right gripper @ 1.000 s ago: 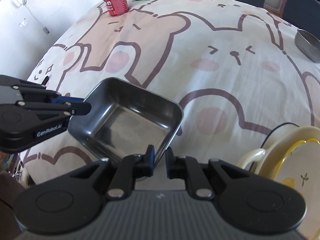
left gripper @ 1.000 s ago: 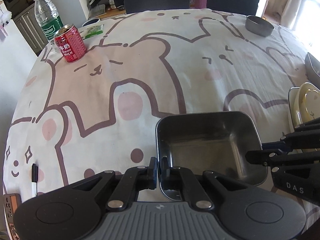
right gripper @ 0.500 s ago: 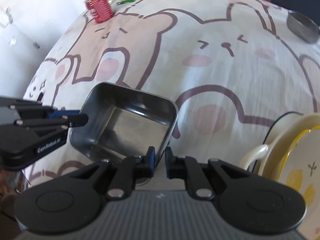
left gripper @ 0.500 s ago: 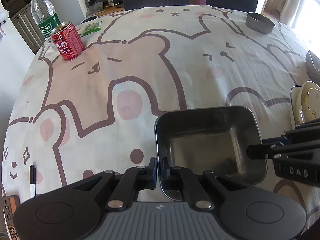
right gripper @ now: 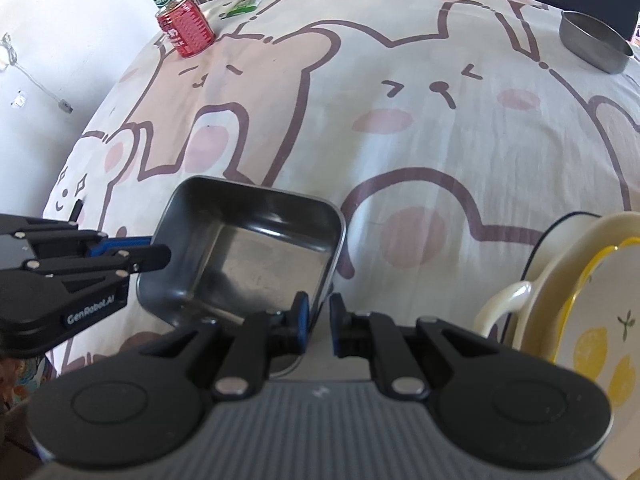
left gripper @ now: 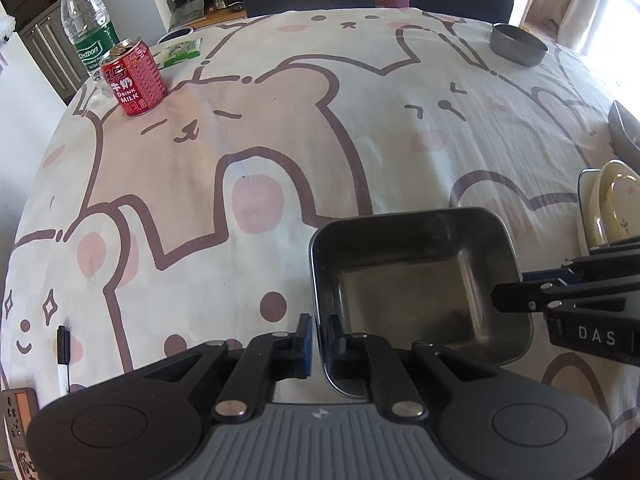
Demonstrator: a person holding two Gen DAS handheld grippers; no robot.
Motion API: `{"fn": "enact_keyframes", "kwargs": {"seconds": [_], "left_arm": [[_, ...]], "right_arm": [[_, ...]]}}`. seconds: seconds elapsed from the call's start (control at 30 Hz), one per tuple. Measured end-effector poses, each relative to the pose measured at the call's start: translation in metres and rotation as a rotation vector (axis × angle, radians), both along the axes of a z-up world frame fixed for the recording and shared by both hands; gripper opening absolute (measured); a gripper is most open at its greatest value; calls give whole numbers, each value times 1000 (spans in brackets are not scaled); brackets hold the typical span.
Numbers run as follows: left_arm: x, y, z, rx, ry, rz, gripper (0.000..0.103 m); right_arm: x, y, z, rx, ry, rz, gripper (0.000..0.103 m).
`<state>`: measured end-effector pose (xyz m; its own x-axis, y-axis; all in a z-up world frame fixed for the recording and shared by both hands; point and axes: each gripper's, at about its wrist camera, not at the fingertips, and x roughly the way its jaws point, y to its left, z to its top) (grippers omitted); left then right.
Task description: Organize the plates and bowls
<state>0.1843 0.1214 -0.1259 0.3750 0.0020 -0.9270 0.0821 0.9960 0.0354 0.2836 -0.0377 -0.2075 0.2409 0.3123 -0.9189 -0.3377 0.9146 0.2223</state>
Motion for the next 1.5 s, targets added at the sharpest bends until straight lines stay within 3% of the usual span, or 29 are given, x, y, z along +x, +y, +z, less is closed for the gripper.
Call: {"fn": "enact_keyframes", "kwargs": {"seconds": [0.07,0.13,0.37,0.53,0.57,0.73,0.8,0.9,1.2,1.5], "left_arm": [[0,1,2,-4,-6,5,18],[-1,3,4,-11,-13,12,24],[-3,6,9,-35,-31,14,47],[-5,10,14,-32,-45,18,65],[-6,12,15,-29,-47,19,67],[-10,24,26,-40,-103,63,93],[-11,30,30,-66,-122,91,98],[-10,36,33,-76,-141,123,102],[-3,31,50,-92,-216,166,103],[20,-22,68,-129,-300,128,103]], "right_arm": [[-1,-2,1,13,-3,-11,18],[-2,-3,3,14,-11,-17,31],[-10,-3,11,22,-30,-25,53],[-13,-3,16,21,-49,-15,77],[-14,-3,17,26,-53,-13,78],[-18,-3,28,32,-108,2,90],[-18,-7,34,40,-138,-11,96],[-17,-14,42,52,-193,-41,102],[-10,-51,61,76,-322,-131,103],[10,-135,78,68,-415,-310,103]]}}
